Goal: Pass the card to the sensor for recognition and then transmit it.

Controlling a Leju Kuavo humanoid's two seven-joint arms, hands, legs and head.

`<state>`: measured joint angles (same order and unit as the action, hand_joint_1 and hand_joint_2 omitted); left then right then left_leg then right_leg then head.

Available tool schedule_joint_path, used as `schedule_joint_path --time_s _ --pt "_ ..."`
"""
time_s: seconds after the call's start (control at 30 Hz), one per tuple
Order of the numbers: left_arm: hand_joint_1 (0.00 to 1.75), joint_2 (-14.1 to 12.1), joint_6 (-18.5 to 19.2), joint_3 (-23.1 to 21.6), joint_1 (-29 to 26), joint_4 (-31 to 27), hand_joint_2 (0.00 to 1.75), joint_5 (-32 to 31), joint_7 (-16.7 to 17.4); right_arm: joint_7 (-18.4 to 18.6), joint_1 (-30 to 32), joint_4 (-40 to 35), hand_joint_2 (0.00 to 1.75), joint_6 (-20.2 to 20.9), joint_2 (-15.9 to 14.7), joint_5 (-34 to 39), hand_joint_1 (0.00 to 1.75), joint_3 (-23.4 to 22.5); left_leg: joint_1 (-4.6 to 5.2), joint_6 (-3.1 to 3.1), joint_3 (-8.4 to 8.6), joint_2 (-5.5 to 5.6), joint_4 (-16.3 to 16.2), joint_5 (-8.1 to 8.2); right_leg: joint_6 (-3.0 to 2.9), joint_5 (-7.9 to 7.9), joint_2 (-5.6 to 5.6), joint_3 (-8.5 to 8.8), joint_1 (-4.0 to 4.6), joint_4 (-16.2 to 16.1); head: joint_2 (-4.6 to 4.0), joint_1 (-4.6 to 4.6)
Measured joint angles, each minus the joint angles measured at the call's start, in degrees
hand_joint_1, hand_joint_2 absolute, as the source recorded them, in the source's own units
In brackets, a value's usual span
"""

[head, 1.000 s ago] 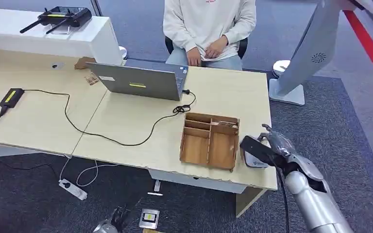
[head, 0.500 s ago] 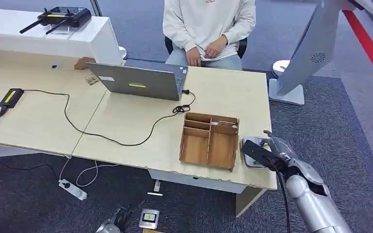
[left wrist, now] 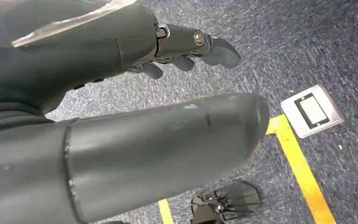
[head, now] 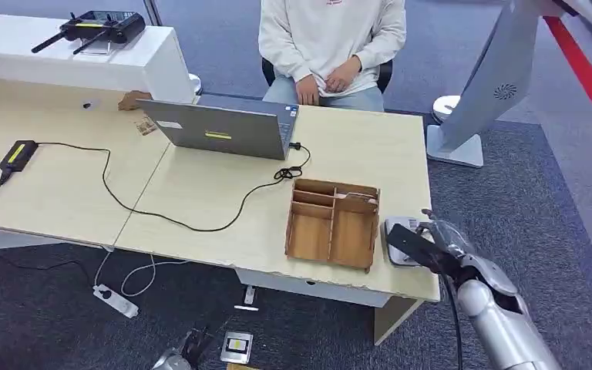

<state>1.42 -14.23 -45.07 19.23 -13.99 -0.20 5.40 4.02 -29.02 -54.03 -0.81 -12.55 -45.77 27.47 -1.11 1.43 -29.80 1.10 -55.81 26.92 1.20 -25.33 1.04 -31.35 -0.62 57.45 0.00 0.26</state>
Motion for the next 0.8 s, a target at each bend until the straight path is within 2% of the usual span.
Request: schedule_joint_path --time_s 0.4,0.57,0.8 --pt "0.0 0.0 0.24 0.02 0.13 0.0 0.0 -0.33 -0.22 -1.16 0.09 0.0 1.75 -1.4 -0.31 1.14 1.75 0.0 0.0 0.0 0.0 0.0 0.0 0.0 0.0 0.0 0.0 0.0 0.0 0.0 0.0 -0.02" --pt "0.0 0.0 -0.31 0.02 0.13 0.0 0.0 -0.48 -1.07 -3.45 -0.33 -0.9 1.75 -3.43 -0.33 4.37 1.75 -0.66 0.0 0.0 -0.01 0.0 0.0 0.0 0.0 0.0 0.0 0.0 0.0 0.0 0.0 -0.02" --pt "0.0 0.04 -0.44 0.02 0.14 -0.02 0.0 -0.5 -1.18 -3.8 -1.12 -2.01 1.75 -3.54 -0.37 4.9 1.75 -1.64 0.0 0.0 0.0 0.0 0.0 0.0 0.0 0.0 0.0 0.01 0.0 0.0 0.0 -0.02"
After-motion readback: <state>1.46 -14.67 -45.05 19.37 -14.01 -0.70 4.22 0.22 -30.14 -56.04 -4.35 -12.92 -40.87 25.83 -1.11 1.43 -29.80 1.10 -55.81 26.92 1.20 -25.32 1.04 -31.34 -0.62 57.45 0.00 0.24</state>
